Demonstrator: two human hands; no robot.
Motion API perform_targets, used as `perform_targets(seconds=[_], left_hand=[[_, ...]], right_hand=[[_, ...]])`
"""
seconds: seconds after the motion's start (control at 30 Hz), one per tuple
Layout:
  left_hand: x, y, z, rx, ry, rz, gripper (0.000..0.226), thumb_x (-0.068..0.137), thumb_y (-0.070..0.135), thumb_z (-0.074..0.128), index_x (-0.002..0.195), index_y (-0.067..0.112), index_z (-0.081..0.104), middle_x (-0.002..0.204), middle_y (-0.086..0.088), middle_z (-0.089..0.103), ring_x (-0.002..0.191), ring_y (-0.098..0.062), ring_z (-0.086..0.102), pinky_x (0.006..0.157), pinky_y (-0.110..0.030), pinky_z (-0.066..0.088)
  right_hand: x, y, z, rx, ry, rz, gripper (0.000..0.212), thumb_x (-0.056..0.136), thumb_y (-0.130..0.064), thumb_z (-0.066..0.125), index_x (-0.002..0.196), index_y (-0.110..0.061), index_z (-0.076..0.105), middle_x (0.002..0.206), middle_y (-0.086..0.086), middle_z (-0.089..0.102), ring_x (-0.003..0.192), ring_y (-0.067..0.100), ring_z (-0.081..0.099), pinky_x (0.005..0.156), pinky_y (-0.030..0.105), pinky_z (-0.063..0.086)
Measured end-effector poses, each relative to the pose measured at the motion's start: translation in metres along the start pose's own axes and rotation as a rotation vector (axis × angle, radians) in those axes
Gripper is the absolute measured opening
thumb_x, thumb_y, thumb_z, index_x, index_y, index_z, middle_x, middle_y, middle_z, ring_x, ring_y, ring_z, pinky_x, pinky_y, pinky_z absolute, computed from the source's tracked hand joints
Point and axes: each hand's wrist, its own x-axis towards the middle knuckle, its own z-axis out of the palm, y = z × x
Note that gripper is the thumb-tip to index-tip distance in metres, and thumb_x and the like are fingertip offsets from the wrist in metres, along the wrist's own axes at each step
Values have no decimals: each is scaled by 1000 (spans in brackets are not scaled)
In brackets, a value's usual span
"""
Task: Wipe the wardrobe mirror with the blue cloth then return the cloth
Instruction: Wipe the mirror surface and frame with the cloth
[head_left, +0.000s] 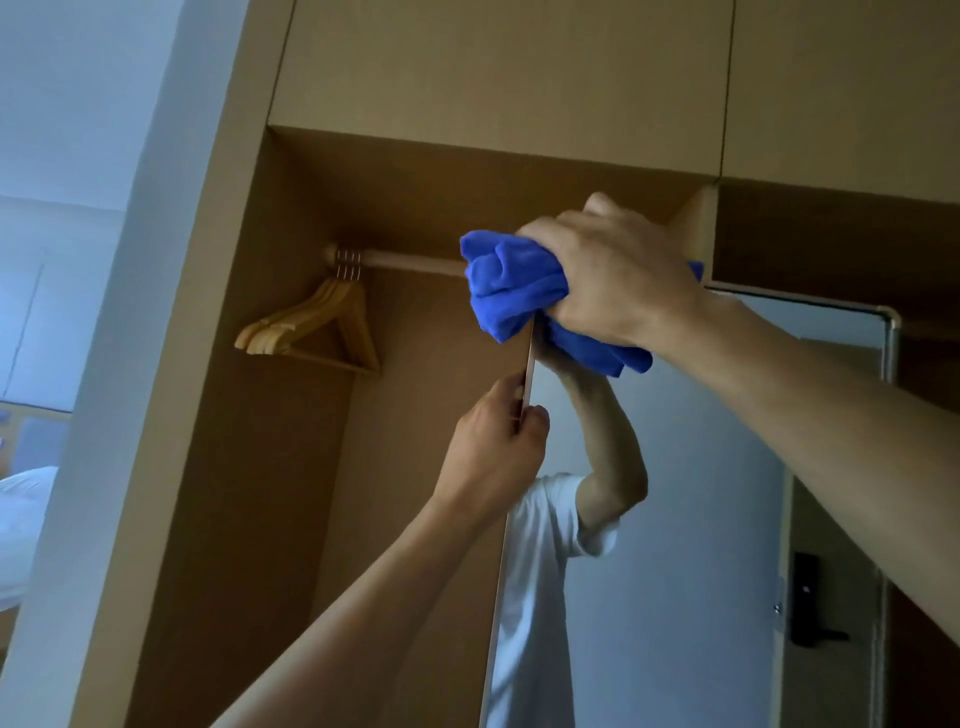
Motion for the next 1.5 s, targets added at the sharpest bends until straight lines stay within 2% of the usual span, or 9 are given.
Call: perform_targets(seconds=[0.1, 0.33, 0.43, 0.5, 0.6, 0.8, 1.0, 1.4, 1.5], left_hand=[[-13, -14, 4, -9, -4, -31, 22, 99, 24, 52, 119, 19, 61, 102, -5, 72, 96, -20, 66, 88, -46, 55], [-44, -42, 10, -67, -22, -102, 25, 99, 31, 54, 121, 26, 64, 105, 9, 73, 98, -6, 67, 88, -32, 55], [-50, -44, 12, -73, -17, -139, 25, 96, 25, 53, 108, 7, 65, 86, -3, 71, 77, -15, 63, 69, -34, 52], [-54, -42, 12, -60, -13, -146, 28, 94, 22, 53, 105, -2, 62, 86, -16, 67, 74, -23, 59, 68, -42, 50], [-63, -38, 13, -51, -8, -137, 27, 91, 25, 53, 109, 6, 60, 102, -11, 70, 93, -25, 65, 82, -47, 55], [-78, -42, 16, -32, -9, -163, 29, 95, 26, 60, 124, 26, 60, 115, 5, 66, 105, -12, 63, 94, -39, 53], [-100, -58, 22, -76, -27, -243, 26, 97, 28, 62, 122, 30, 58, 111, 16, 67, 97, -1, 64, 73, -13, 45], [-138, -85, 47, -132, 34, -299, 27, 89, 22, 64, 108, 39, 58, 115, 14, 68, 109, -1, 64, 95, -29, 51], [-144, -88, 49, -116, 51, -320, 26, 90, 20, 67, 96, 43, 55, 102, 19, 68, 96, 2, 63, 82, -22, 50]], right_hand=[[-9, -12, 5, -75, -6, -60, 40, 79, -22, 63, 119, -23, 58, 101, -4, 65, 103, 23, 50, 74, 33, 31], [-51, -38, 17, -50, -62, -110, 40, 75, -25, 68, 114, -20, 60, 100, -3, 66, 100, 23, 53, 75, 33, 34], [-71, -49, 24, -52, -83, -133, 41, 74, -26, 67, 114, -20, 61, 99, -4, 67, 96, 22, 54, 74, 32, 34], [-79, -54, 27, -47, -100, -139, 41, 73, -23, 66, 113, -19, 62, 99, -2, 67, 95, 23, 54, 73, 33, 36], [-81, -59, 26, -68, -102, -138, 40, 75, -23, 64, 115, -16, 59, 101, 2, 67, 96, 25, 54, 77, 38, 43], [-55, -53, 17, -60, -18, -54, 41, 81, -17, 62, 120, -10, 56, 108, 11, 65, 105, 32, 54, 80, 43, 42], [-52, -51, 19, -54, 8, -43, 39, 82, -15, 63, 119, -5, 56, 111, 17, 63, 107, 35, 53, 82, 45, 45], [-126, -91, 54, 3, 1, -177, 27, 56, -10, 72, 80, -8, 59, 71, 10, 60, 75, 32, 56, 61, 35, 33], [-149, -109, 59, 44, -18, -194, 19, 58, -10, 60, 76, -10, 56, 70, 9, 58, 73, 30, 54, 62, 39, 40]])
